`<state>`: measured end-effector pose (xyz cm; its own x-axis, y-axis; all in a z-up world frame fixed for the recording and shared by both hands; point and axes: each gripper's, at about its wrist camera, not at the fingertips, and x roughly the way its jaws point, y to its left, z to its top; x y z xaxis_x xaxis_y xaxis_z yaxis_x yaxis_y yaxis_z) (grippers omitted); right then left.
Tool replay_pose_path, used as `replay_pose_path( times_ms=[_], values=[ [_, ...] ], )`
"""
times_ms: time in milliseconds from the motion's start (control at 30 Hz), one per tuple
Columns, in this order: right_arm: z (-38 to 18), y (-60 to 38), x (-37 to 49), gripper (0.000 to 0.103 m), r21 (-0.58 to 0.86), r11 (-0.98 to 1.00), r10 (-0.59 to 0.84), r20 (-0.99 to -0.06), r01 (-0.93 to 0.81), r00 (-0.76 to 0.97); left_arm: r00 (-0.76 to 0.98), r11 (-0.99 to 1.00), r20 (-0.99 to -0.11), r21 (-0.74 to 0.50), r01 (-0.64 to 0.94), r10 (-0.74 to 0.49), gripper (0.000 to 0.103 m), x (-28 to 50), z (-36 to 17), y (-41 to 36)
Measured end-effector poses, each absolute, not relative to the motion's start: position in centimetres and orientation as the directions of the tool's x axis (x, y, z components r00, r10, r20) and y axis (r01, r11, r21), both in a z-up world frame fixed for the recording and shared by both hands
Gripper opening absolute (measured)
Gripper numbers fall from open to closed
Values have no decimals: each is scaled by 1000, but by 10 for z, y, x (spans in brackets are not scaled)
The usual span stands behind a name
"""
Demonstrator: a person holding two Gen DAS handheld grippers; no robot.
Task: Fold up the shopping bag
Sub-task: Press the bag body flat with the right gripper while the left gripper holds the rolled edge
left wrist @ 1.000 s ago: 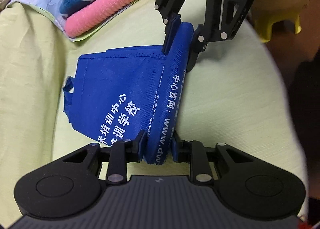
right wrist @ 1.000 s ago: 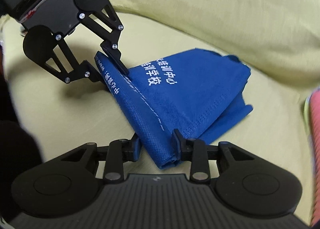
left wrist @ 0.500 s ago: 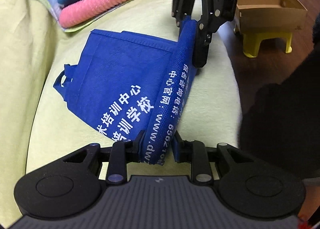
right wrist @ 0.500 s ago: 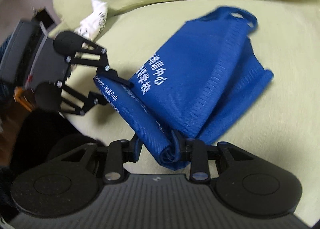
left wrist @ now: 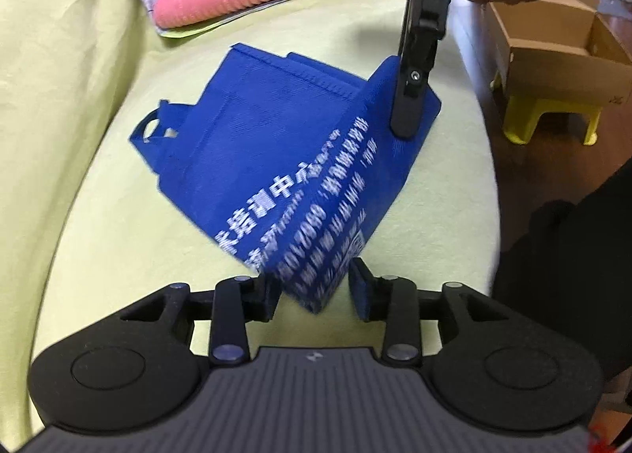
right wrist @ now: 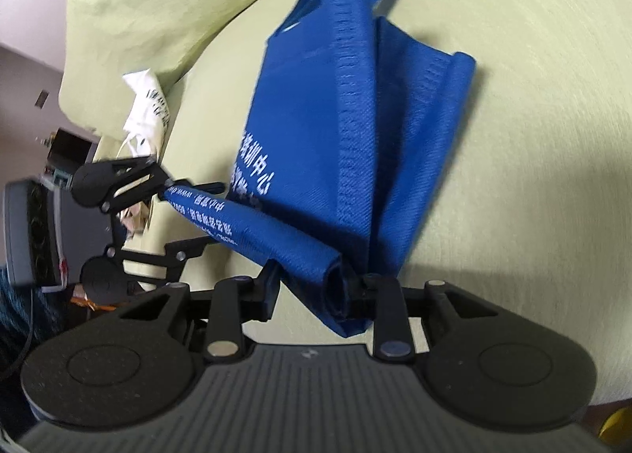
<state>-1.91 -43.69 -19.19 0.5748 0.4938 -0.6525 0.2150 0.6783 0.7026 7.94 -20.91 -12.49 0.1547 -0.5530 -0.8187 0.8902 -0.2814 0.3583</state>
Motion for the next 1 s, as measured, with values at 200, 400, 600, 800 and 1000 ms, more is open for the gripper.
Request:
replay_pose_path(
  times_ms=[200,400,600,800,1000],
  values=[
    [-194,-438,-13,23,702,669,485,-661,243,572,225,-241,-777,434,868,-588,34,80,-104,-194],
    [-192,-436,-13,23,691,679,470,-670,249,575,219,-252,-746,463,850,-629,34,69,-95,-197],
    [-190,-433,-12,23,677,692,447,-675,252,586,212,-254,-742,461,850,-636,34,60,-108,-213],
    [-190,-434,-11,23,673,694,426,-672,257,606,225,-237,-756,449,861,-615,36,65,-118,-225],
    [-187,-423,-20,24,645,714,346,-663,272,664,206,-227,-777,408,884,-595,31,72,-123,-232]
  ],
)
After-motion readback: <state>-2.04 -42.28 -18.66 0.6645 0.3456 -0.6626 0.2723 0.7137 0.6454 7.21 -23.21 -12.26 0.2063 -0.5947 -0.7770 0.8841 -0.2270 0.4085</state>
